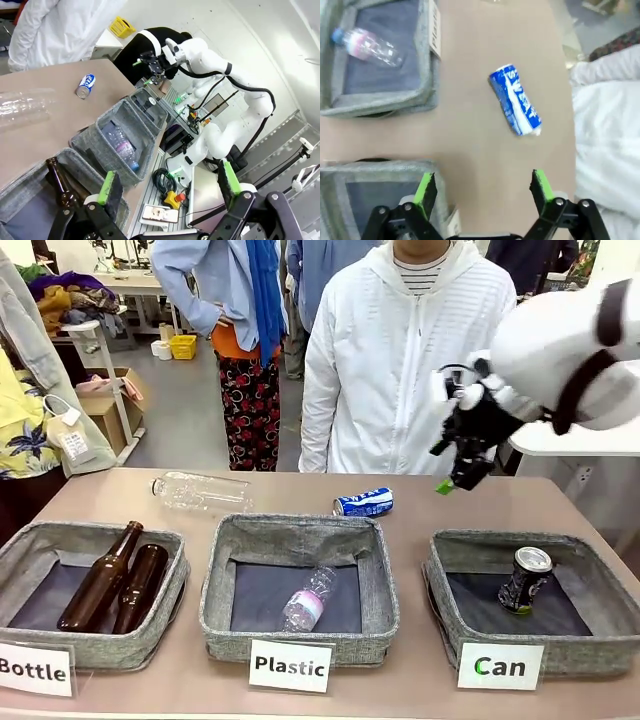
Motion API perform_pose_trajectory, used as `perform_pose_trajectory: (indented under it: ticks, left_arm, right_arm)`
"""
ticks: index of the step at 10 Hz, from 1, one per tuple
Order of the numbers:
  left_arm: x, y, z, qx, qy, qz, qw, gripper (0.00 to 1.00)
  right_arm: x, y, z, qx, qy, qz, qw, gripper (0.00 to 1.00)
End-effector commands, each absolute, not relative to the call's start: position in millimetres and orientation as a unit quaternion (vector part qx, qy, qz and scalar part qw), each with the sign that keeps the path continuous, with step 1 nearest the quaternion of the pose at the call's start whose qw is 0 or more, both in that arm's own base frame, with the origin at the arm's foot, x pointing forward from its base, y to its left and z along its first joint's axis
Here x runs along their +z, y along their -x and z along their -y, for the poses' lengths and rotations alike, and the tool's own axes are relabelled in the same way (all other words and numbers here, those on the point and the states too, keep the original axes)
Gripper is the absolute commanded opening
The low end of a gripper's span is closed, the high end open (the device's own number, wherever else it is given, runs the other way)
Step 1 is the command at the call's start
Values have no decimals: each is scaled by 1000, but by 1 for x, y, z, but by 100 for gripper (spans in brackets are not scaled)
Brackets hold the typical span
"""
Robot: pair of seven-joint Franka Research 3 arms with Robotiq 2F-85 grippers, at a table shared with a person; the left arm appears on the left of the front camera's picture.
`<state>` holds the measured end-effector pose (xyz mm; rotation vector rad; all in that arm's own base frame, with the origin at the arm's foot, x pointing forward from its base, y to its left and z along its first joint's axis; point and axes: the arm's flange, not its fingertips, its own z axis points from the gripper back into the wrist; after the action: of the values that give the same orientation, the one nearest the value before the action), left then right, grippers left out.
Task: Sort the can waste into the basket.
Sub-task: Pick up the can waste from the table and place it in the right Fabric basket.
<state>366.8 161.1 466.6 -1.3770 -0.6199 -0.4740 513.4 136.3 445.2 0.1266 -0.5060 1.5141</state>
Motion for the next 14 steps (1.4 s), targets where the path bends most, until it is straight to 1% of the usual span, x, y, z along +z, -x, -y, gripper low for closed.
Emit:
perform_pose_trajectory:
  ticks: [1,3,5,7,8,11,12,13,14]
  left_arm:
    - [471,-366,-160,-207,620,280,703,100]
    - [471,-366,-160,-207,620,280,703,100]
    - [471,-366,-160,-207,620,280,703,100]
    - [471,-366,-160,-207,620,280,703,100]
    - [471,-366,-160,-207,620,280,703,100]
    - [471,-366,-160,-207,620,280,703,100]
    - [471,-366,-160,-207,620,280,703,100]
    - [471,-366,-160,-207,620,280,703,100]
    - [471,-366,-160,-207,620,280,703,100]
  right_arm:
    - [438,-565,-161,710,-19,189,678,100]
    - [408,-601,-198,742,0,134,656,100]
    - [374,-623,-222,759,21,110,642,100]
    - [340,-637,-238,775,23,82,626,100]
    - [325,-642,-242,783,13,83,617,100]
    - [301,-649,-247,788,9,58,613,100]
    - [301,-649,-246,787,-1,52,615,41]
    - [302,-648,-245,784,-5,54,618,41]
    - [305,-647,-241,778,-6,57,625,0]
